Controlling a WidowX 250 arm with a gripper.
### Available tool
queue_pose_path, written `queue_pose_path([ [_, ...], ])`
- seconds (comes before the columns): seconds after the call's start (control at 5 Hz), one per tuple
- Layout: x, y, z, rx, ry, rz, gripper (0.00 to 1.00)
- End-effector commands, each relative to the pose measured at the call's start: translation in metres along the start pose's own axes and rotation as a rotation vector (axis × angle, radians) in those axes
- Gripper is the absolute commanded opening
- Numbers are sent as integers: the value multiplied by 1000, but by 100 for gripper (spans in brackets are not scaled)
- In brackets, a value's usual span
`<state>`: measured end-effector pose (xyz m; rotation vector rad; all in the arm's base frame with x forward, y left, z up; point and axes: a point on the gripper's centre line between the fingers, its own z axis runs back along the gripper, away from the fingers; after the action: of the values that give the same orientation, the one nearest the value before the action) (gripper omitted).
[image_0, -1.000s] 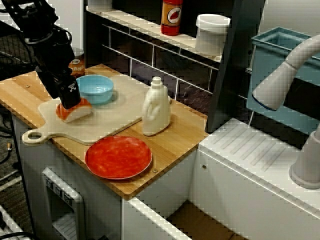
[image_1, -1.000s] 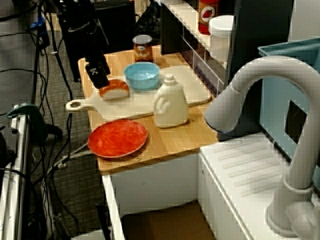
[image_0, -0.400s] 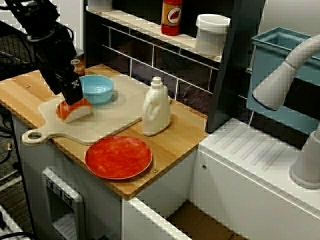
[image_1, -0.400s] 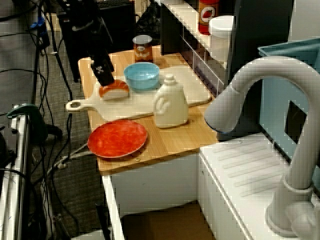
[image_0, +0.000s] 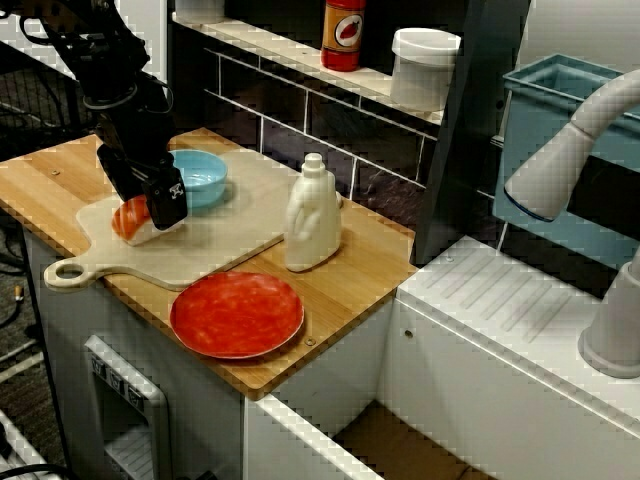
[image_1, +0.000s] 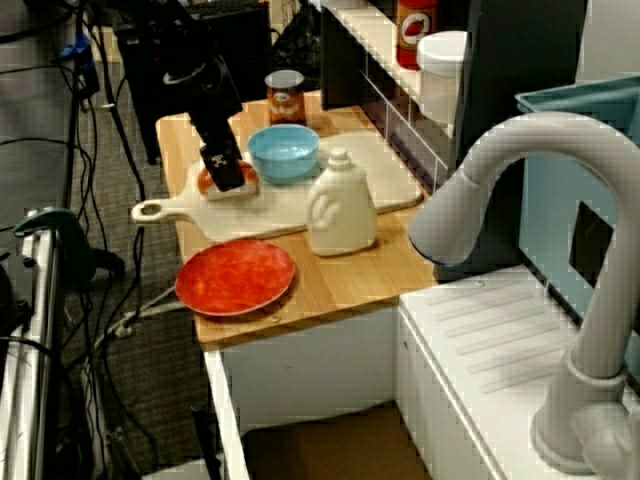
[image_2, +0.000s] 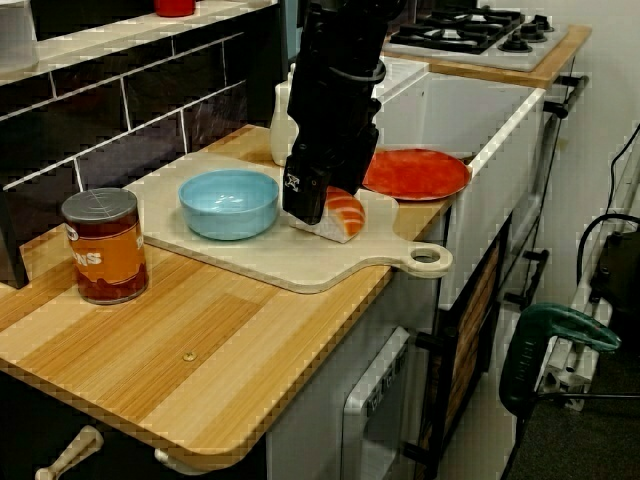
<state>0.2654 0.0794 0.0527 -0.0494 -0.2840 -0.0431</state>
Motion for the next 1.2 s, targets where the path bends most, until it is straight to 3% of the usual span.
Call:
queue_pose_path([
  [0.0, 4, 12, 9, 0, -13, 19, 0],
  [0.6, 10, 16, 30, -52, -4, 8, 0],
  [1.0, 27, 22, 64, -94, -36, 28, 0],
])
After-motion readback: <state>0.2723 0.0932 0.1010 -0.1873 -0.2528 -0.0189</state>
